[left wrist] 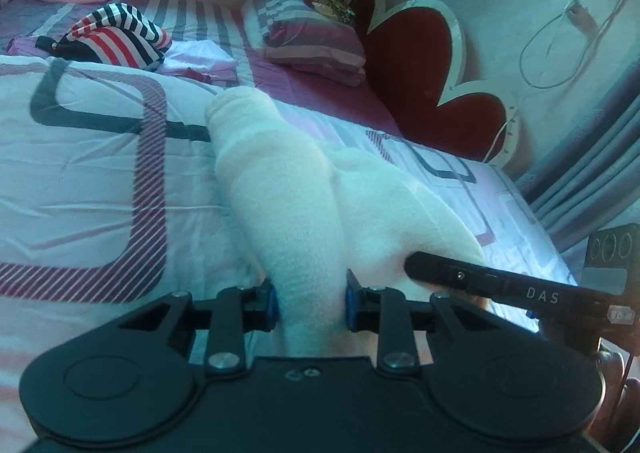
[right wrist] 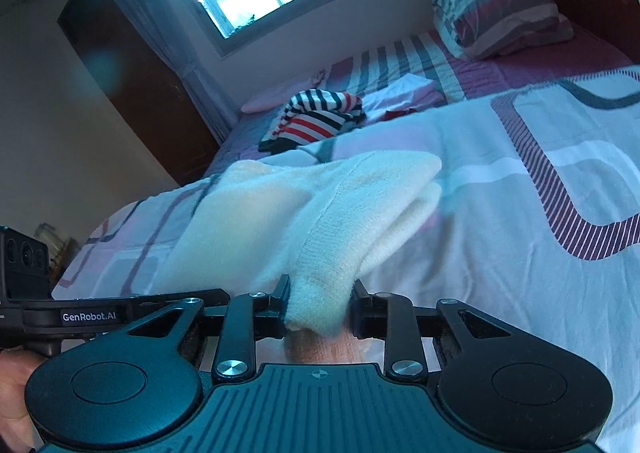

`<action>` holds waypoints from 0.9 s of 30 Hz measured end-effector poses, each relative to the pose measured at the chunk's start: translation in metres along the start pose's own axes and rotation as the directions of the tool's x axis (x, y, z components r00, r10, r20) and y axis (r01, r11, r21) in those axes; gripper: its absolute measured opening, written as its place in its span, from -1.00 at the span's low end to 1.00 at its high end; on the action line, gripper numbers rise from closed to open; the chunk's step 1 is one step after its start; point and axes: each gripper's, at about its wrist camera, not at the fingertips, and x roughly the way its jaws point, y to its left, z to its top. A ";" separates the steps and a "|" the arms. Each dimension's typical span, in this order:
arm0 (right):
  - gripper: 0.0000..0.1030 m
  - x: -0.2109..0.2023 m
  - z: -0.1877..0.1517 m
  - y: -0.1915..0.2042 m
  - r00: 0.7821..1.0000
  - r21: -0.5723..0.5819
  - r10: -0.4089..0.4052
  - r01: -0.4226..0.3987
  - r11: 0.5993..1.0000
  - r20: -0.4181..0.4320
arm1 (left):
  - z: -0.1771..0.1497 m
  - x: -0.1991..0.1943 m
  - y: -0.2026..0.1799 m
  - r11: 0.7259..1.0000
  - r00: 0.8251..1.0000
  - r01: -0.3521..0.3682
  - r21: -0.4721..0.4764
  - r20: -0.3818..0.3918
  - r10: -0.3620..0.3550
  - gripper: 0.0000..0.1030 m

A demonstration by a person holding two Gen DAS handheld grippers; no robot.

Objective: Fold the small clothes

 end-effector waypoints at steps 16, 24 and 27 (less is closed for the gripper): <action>-0.47 0.015 -0.078 0.155 0.992 -0.020 0.124 -0.124 0.992 -0.026 | -0.062 -0.161 0.073 0.999 0.999 -0.018 0.033 0.027 0.017 -0.46; -0.46 0.054 -0.140 0.199 0.977 0.018 0.174 -0.173 0.985 -0.121 | -0.112 -0.199 0.140 0.995 0.999 -0.019 -0.098 -0.031 0.016 -0.38; -0.23 0.071 -0.158 0.182 0.981 0.088 0.126 -0.114 0.990 -0.147 | -0.127 -0.193 0.156 0.985 0.999 -0.051 -0.162 -0.014 0.049 -0.03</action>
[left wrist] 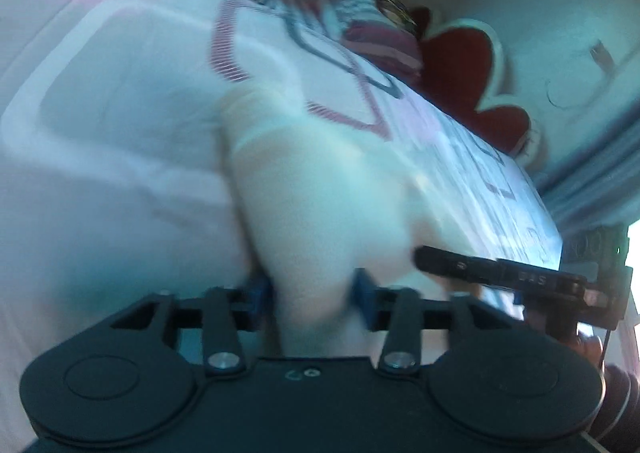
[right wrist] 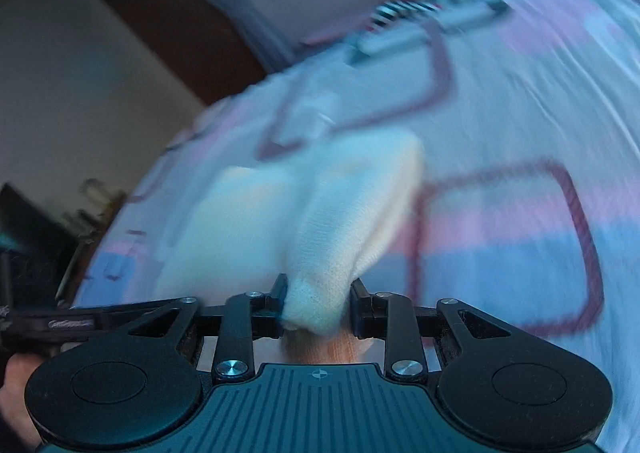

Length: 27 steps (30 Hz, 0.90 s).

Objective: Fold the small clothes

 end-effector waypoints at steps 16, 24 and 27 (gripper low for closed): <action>-0.65 0.006 0.055 -0.024 0.999 0.028 0.033 -0.035 0.999 0.042 | 0.027 0.013 -0.006 0.997 0.987 -0.077 -0.016 0.141 0.078 -0.01; -0.82 0.024 0.060 -0.001 0.997 -0.286 -0.014 0.034 0.957 0.071 | 0.020 0.010 0.001 0.977 0.962 -0.211 0.036 0.188 0.201 0.17; -0.83 0.037 0.062 -0.023 0.999 -0.233 -0.021 0.028 0.972 0.032 | 0.021 0.013 -0.001 0.974 0.958 -0.224 0.038 0.191 0.213 0.23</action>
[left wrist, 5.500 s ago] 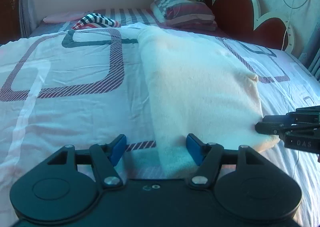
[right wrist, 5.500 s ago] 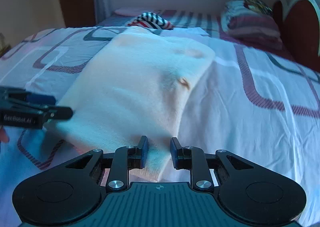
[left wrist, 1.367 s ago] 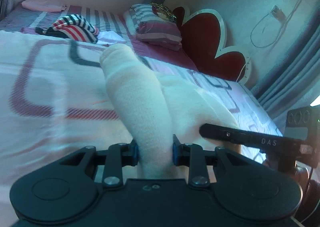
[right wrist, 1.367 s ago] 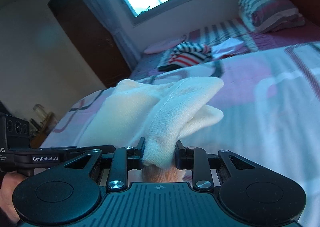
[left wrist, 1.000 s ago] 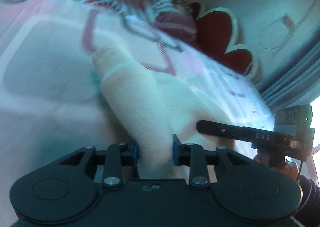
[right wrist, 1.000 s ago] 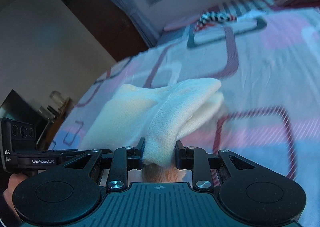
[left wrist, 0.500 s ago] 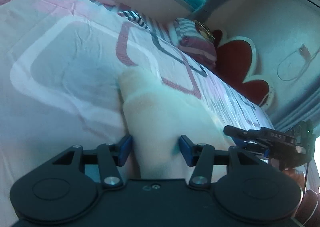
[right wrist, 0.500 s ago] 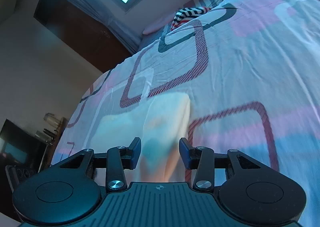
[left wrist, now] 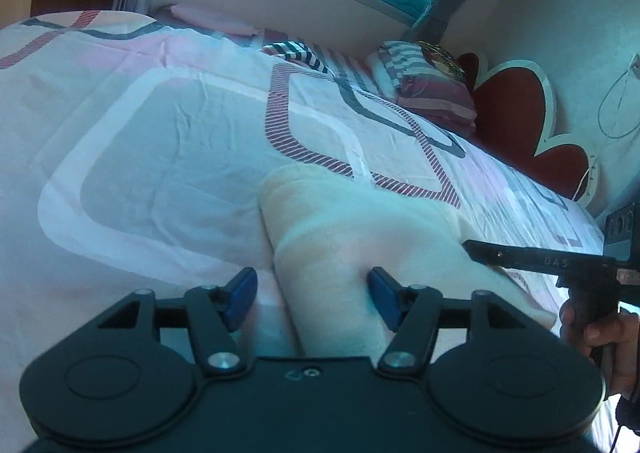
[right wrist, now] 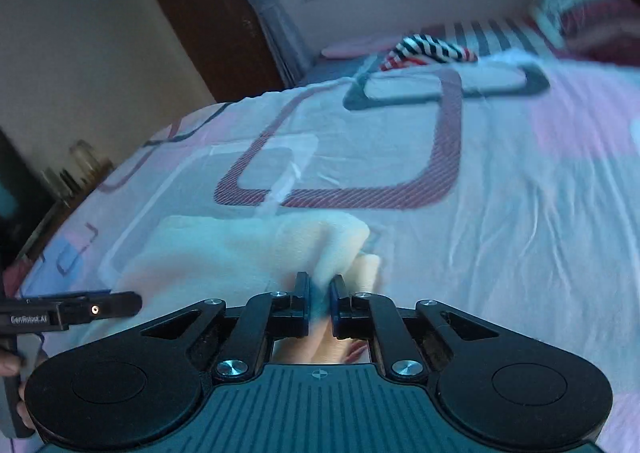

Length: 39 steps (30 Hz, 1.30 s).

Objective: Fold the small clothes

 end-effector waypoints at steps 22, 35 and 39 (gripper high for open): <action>-0.78 -0.106 -0.072 0.026 0.997 0.141 -0.010 0.022 0.990 -0.083 | -0.069 -0.078 -0.044 0.976 0.987 -0.161 0.144 0.012 0.161 0.22; -0.02 -0.140 -0.119 0.073 0.997 0.120 0.029 -0.019 0.993 -0.075 | -0.109 -0.107 -0.058 0.979 0.985 -0.161 0.122 -0.042 0.168 0.25; -0.84 -0.127 -0.127 0.081 0.991 0.064 -0.050 0.058 0.996 -0.121 | -0.114 -0.108 -0.056 0.979 0.984 -0.168 0.118 -0.045 0.174 0.30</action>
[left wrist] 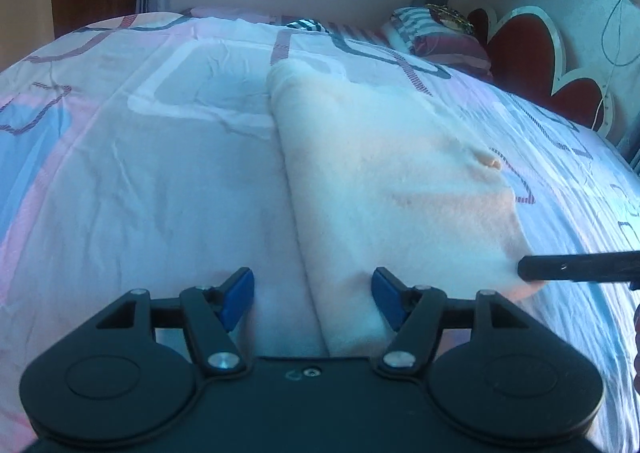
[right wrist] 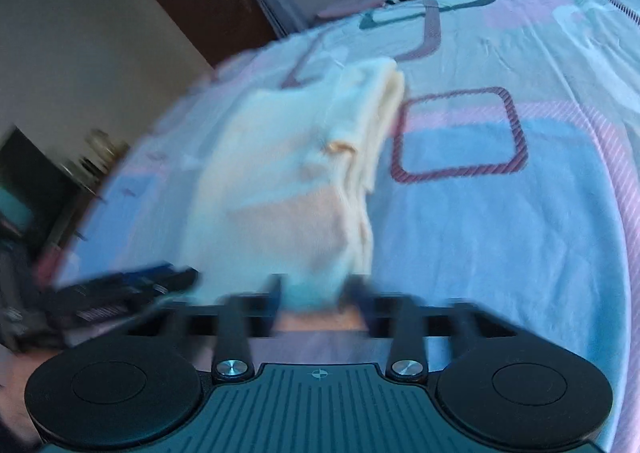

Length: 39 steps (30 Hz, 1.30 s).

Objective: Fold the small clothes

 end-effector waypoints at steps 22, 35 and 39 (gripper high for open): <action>-0.72 0.012 -0.008 0.017 0.981 0.000 -0.195 0.195 0.981 0.012 | -0.011 -0.006 -0.014 0.995 0.996 -0.085 0.058 -0.003 0.085 0.43; 1.00 -0.023 -0.044 0.018 0.951 -0.004 -0.289 0.291 0.957 0.108 | -0.028 -0.049 -0.035 0.972 0.973 -0.221 0.083 0.089 0.214 0.62; 1.00 -0.066 -0.054 0.029 0.940 -0.006 -0.291 0.297 0.955 0.178 | -0.043 -0.096 -0.053 0.966 0.947 -0.245 0.084 0.232 0.220 0.63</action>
